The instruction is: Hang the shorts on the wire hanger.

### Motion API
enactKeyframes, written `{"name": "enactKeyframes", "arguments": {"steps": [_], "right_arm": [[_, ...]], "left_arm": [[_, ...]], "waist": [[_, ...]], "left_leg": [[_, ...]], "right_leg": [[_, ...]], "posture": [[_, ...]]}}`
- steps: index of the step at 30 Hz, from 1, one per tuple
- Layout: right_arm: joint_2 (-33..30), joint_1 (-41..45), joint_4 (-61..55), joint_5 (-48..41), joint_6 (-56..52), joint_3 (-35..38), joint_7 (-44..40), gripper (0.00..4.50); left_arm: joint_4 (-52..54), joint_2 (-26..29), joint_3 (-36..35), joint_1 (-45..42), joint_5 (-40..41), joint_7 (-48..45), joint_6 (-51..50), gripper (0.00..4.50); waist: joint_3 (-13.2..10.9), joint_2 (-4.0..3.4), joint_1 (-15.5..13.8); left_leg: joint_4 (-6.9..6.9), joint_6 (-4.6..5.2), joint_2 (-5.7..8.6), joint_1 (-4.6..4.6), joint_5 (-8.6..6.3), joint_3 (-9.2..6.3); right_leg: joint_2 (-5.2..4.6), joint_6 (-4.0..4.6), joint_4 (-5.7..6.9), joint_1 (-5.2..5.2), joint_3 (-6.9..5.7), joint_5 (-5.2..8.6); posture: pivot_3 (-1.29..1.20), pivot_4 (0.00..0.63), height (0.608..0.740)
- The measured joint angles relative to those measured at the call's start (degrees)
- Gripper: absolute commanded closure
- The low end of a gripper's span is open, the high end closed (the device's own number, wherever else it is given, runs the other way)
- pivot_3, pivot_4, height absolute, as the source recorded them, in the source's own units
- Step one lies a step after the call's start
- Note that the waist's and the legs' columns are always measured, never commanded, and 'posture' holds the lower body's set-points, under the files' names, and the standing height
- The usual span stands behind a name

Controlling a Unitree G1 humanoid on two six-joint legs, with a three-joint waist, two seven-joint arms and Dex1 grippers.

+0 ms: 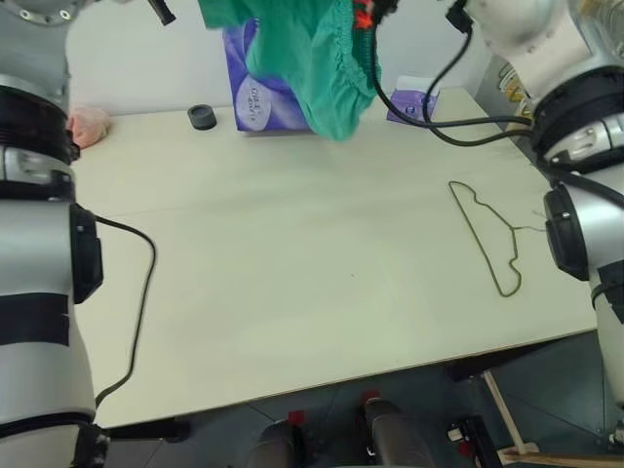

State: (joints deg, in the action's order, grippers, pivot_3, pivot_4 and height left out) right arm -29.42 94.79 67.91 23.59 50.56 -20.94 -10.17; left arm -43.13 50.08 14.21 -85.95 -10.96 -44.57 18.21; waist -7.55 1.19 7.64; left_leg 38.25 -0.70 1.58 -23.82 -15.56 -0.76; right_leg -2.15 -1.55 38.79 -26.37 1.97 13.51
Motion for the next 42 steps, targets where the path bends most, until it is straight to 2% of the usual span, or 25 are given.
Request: {"name": "enactKeyframes", "arguments": {"steps": [2,4,7,9,11,12,16,22,28,33,34,37,42], "right_arm": [[0.02,-9.55,-1.51,-1.52,4.38,0.25,-4.23,4.50],[-0.25,-19.62,-3.85,-2.23,7.63,-0.67,-8.37,4.50],[-1.49,-33.68,-10.20,-4.08,10.72,-2.99,-15.25,4.50],[-2.32,-41.39,-14.14,-4.77,11.42,-4.52,-19.44,4.50],[-3.24,-46.07,-19.78,-7.10,10.63,-5.77,-24.23,4.50],[-4.01,-48.12,-23.59,-9.27,9.46,-6.41,-27.22,4.50],[-9.43,-56.31,-37.26,-18.29,0.76,-8.34,-40.02,4.50],[-17.46,-65.39,-55.05,-26.83,-19.66,-8.85,-53.81,4.50],[-19.71,-69.33,-63.25,-31.11,-32.41,-4.75,-58.32,4.50],[-19.64,-69.43,-65.77,-32.01,-38.47,-2.43,-60.37,4.50],[-19.62,-69.46,-66.11,-32.03,-39.20,-2.28,-60.94,4.23],[-19.31,-69.64,-67.71,-31.95,-40.78,-2.14,-61.60,3.35],[-20.11,-71.31,-70.77,-31.77,-41.03,-0.67,-63.29,1.56]], "left_arm": [[11.52,1.36,-0.62,10.98,4.77,-8.82,-6.22,4.45],[22.13,3.69,-1.10,24.56,9.89,-16.33,-14.62,4.45],[35.32,8.86,-2.38,46.23,17.77,-24.38,-27.93,4.45],[42.25,10.76,-2.65,58.40,21.75,-27.50,-34.89,4.45],[49.71,12.10,-3.68,66.29,25.93,-29.18,-39.89,4.45],[53.33,12.92,-4.66,69.82,27.80,-29.92,-41.74,4.45],[61.54,15.18,-6.98,80.82,33.18,-32.11,-46.91,4.45],[66.46,16.16,-7.83,89.41,36.85,-34.91,-48.51,4.45],[63.36,16.11,-7.55,89.11,34.72,-36.02,-44.64,4.45],[62.22,15.80,-7.49,87.91,34.01,-37.16,-42.41,4.45],[62.08,15.69,-7.35,87.83,33.90,-37.32,-42.36,4.48],[61.81,15.20,-6.77,87.83,33.88,-37.57,-42.74,3.82],[61.86,14.97,-6.70,87.85,33.97,-38.14,-42.85,2.23]], "waist": [[-0.07,0.00,0.08],[-0.08,-0.01,0.44],[-0.11,-0.02,1.36],[-0.13,-0.02,1.94],[-0.14,0.00,2.06],[-0.13,0.00,2.05],[-0.15,0.01,0.81],[-0.18,0.03,-1.49],[-0.18,0.03,-2.67],[-0.18,0.04,-2.75],[-0.18,0.04,-2.75],[-0.19,0.04,-2.72],[-0.19,0.04,-2.83]], "left_leg": [[-0.06,0.72,0.00,1.35,-0.36,0.07],[-0.08,0.79,-0.01,2.05,-0.33,0.14],[-0.04,0.85,-0.30,2.13,-0.39,0.10],[-0.04,0.83,-0.42,1.73,-0.40,-0.01],[0.23,0.71,-0.45,1.13,-0.33,-0.04],[0.27,0.78,-0.48,1.14,-0.37,-0.06],[0.29,0.99,-0.46,1.86,-0.51,-0.08],[0.33,1.27,-0.36,3.03,-0.81,-0.06],[0.45,1.25,-0.38,3.00,-0.82,-0.03],[0.46,1.25,-0.38,2.99,-0.83,-0.02],[0.46,1.25,-0.38,2.99,-0.83,-0.02],[0.46,1.25,-0.39,2.99,-0.84,-0.02],[0.46,1.24,-0.39,2.98,-0.84,-0.02]], "right_leg": [[0.13,-0.07,-0.27,1.40,0.08,0.05],[0.43,-0.08,-0.18,1.99,0.25,0.05],[0.64,-0.06,-0.10,1.99,0.32,0.09],[0.55,-0.03,0.13,1.58,0.21,0.11],[0.53,-0.01,0.19,0.99,0.21,0.11],[0.54,0.00,0.19,1.01,0.17,0.10],[0.55,0.06,0.07,1.80,0.11,0.16],[0.52,0.20,-0.26,3.10,0.04,0.43],[0.53,0.20,-0.25,3.09,0.06,0.44],[0.53,0.19,-0.25,3.09,0.05,0.45],[0.53,0.17,-0.25,3.09,0.05,0.46],[0.53,0.11,-0.25,3.09,0.05,0.50],[0.53,0.00,-0.26,3.09,0.04,0.56]], "posture": [[-0.08,0.106,0.740],[-0.09,0.107,0.740],[-0.10,0.110,0.740],[-0.10,0.109,0.740],[-0.10,0.109,0.740],[-0.10,0.108,0.740],[-0.11,0.108,0.740],[-0.13,0.111,0.740],[-0.13,0.111,0.740],[-0.13,0.112,0.740],[-0.13,0.112,0.740],[-0.14,0.112,0.740],[-0.14,0.112,0.740]]}}
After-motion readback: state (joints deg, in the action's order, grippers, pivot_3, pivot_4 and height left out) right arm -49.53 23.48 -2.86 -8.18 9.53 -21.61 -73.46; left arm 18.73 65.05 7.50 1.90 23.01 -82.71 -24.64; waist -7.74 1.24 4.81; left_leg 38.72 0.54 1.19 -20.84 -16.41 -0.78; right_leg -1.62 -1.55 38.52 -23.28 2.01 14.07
